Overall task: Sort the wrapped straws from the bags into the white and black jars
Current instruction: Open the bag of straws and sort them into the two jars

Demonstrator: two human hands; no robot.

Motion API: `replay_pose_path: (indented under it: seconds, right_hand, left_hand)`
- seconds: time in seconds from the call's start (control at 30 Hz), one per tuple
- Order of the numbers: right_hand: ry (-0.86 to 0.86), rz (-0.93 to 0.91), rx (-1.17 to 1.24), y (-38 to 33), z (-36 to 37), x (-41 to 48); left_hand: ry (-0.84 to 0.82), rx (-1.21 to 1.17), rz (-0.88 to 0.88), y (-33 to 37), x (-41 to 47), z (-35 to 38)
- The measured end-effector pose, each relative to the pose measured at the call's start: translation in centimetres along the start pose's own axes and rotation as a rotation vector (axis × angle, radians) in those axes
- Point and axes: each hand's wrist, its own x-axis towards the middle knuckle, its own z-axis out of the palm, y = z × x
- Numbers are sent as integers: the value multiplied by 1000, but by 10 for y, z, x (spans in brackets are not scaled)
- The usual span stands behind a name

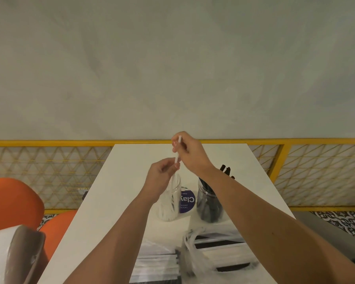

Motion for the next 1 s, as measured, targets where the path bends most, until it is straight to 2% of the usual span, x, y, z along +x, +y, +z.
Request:
replay_pose_path:
  seconds: [0.07, 0.17, 0.27, 0.33, 0.43, 0.53, 0.7, 0.77, 0.9, 1.0]
  right_hand:
    - [86, -71, -53, -3, 2, 2]
    - [132, -136, -148, 3, 8, 0]
    - [33, -63, -230, 18, 17, -7]
    - [-92, 29, -289, 30, 22, -12]
    - [-240, 151, -399, 42, 26, -17]
    - [-309, 147, -516, 42, 24, -20]
    - [-267, 81, -557, 23, 0, -27]
    - [-311, 86, -592, 20, -12, -37]
    - [-297, 56, -626, 24, -31, -61]
    - [-274, 54, -555, 31, -42, -79]
  left_hand:
    - [108, 116, 32, -4, 2, -10]
    - [217, 454, 67, -20, 4, -23]
    - [118, 746, -1, -44, 4, -27]
    - [38, 820, -75, -57, 2, -26]
    - [-31, 838, -124, -66, 0, -23]
    - [5, 823, -71, -64, -2, -22]
    - [250, 660, 250, -45, -17, -6]
    - [265, 643, 337, -42, -23, 8]
    - [211, 614, 378, -50, -34, 34]
    - [292, 675, 389, -57, -35, 38]
